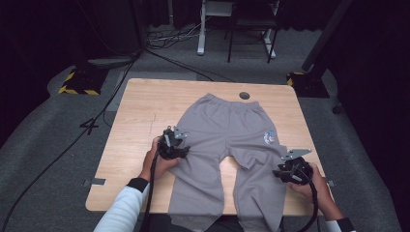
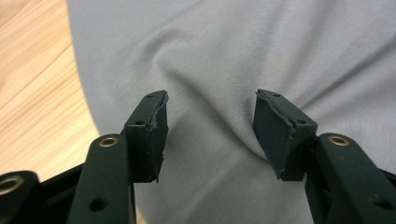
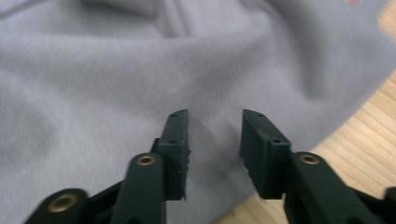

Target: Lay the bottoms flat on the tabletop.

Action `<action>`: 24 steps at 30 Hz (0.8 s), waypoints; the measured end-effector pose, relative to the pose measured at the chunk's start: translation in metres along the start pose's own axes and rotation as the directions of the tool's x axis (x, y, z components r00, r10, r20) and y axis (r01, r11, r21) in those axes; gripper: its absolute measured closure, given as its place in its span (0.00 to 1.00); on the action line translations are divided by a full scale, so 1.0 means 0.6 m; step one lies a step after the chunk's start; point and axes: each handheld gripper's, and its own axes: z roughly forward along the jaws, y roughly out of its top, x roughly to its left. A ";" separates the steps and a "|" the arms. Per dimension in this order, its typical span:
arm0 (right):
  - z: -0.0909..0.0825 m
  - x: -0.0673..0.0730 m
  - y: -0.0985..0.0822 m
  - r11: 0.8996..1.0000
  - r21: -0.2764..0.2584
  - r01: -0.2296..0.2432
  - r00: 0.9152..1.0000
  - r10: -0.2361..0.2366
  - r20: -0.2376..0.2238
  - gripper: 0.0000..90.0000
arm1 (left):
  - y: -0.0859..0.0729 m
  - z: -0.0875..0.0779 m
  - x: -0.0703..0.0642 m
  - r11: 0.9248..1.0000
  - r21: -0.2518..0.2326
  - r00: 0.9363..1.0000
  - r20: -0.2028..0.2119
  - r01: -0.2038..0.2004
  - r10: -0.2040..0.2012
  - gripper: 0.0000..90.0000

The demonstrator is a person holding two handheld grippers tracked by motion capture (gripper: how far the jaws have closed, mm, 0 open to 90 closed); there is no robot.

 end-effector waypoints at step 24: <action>0.106 -0.061 0.140 0.991 -0.132 -0.022 0.999 0.026 0.027 0.48 | -0.070 -0.066 -0.188 0.982 -0.057 0.951 0.247 -0.179 0.187 0.36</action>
